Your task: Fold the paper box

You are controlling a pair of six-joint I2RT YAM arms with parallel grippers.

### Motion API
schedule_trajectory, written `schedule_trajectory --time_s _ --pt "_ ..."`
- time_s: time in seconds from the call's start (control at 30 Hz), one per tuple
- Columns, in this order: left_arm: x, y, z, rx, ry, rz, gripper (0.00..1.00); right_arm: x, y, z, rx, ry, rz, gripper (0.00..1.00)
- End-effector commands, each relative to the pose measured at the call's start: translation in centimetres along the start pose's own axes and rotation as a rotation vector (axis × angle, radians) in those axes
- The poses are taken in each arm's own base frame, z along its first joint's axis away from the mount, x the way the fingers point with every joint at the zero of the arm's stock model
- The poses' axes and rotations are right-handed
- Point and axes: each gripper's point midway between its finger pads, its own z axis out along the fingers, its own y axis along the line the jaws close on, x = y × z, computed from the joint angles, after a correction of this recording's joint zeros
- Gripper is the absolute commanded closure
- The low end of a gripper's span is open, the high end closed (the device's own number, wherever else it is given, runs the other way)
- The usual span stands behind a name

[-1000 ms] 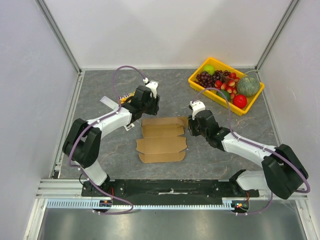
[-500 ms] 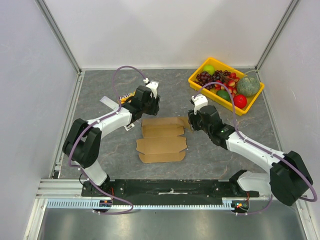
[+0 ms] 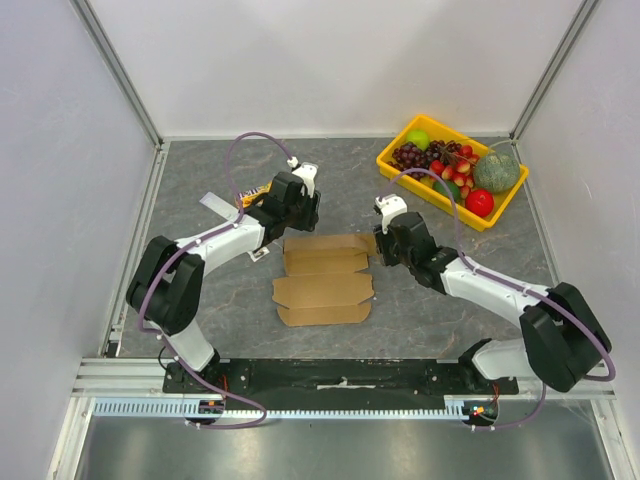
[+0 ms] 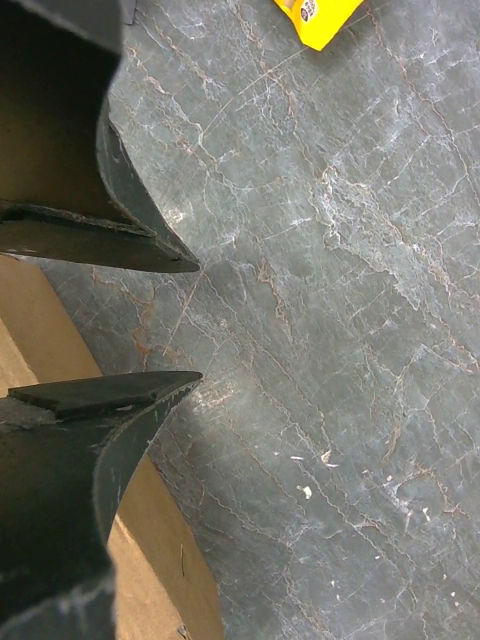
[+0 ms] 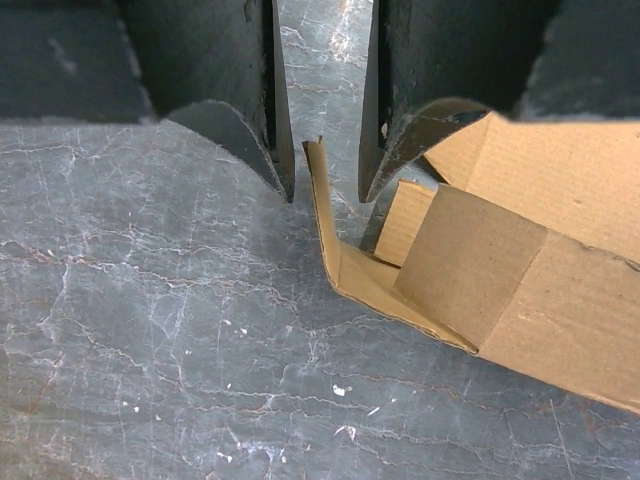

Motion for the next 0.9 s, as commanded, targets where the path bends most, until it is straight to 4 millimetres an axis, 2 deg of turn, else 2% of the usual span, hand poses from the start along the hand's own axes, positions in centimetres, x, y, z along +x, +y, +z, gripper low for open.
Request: schedule_trajectory --time_s 0.0,0.23,0.27,0.37,0.57,0.73,0.87 --pt "0.2 -0.6 0.4 0.032 0.005 -0.006 0.50 0.2 0.2 0.6 -0.014 -0.007 0.015 0.64" --pt "1.5 -0.5 0.3 0.033 0.029 -0.019 0.51 0.6 -0.5 1.1 0.024 -0.010 0.034 0.88" --pt "1.8 -1.1 0.3 0.062 0.038 -0.020 0.51 0.4 -0.7 1.2 0.037 -0.023 0.039 0.90" --pt "2.6 -1.1 0.3 0.066 0.054 -0.028 0.51 -0.2 -1.2 1.2 0.056 -0.063 0.042 0.96" --pt "4.0 -1.3 0.1 0.083 0.077 -0.047 0.53 -1.5 -1.2 1.6 0.055 -0.097 0.018 0.97" --pt "4.5 -1.5 -0.7 0.099 0.071 -0.066 0.54 -2.7 -0.8 2.4 0.044 -0.109 0.008 0.97" --pt "5.0 -1.4 -1.5 0.091 0.072 -0.074 0.54 -3.0 -0.5 3.1 0.033 -0.096 -0.005 0.97"
